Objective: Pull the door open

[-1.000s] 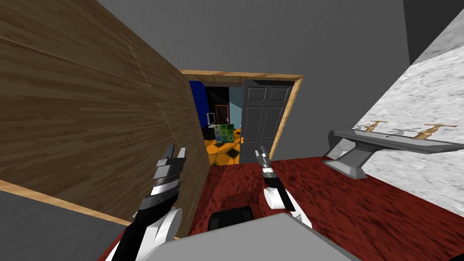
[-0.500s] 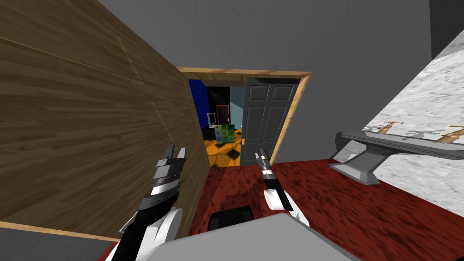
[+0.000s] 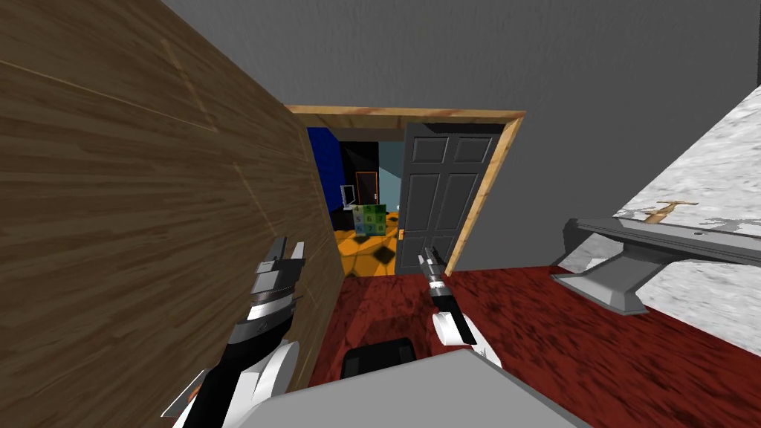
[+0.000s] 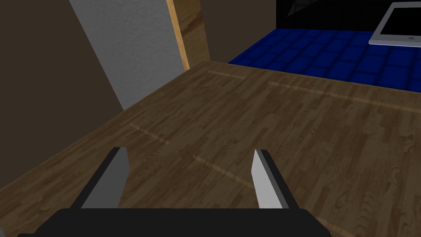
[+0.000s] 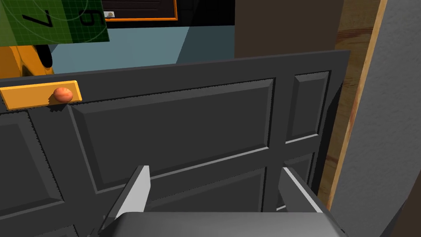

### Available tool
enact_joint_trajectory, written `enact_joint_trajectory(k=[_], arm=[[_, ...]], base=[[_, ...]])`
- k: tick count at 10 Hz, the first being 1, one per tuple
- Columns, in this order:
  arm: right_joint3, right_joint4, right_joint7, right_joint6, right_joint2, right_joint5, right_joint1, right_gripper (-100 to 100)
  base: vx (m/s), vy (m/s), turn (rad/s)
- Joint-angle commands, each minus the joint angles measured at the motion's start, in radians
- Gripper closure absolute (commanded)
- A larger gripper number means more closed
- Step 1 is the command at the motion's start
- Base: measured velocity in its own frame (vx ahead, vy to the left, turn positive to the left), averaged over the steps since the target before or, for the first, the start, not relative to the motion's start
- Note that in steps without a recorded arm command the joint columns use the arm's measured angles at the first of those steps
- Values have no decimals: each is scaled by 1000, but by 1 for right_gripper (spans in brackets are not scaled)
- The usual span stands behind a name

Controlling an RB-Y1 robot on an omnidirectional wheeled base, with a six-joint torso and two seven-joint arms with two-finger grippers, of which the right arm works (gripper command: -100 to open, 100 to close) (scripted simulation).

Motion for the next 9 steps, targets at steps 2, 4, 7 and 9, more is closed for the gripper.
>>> enact_joint_trajectory(k=[2,4,7,9], arm=[[-8,64,-1,-18,-7,1,-15,-100],[-13,116,-1,-32,-11,2,-27,-100],[-21,192,-1,-54,-16,4,-45,-100],[-26,242,-1,-68,-20,6,-57,-100]], base=[[104,-15,32],[94,-11,34],[97,-27,35],[90,-21,30]])
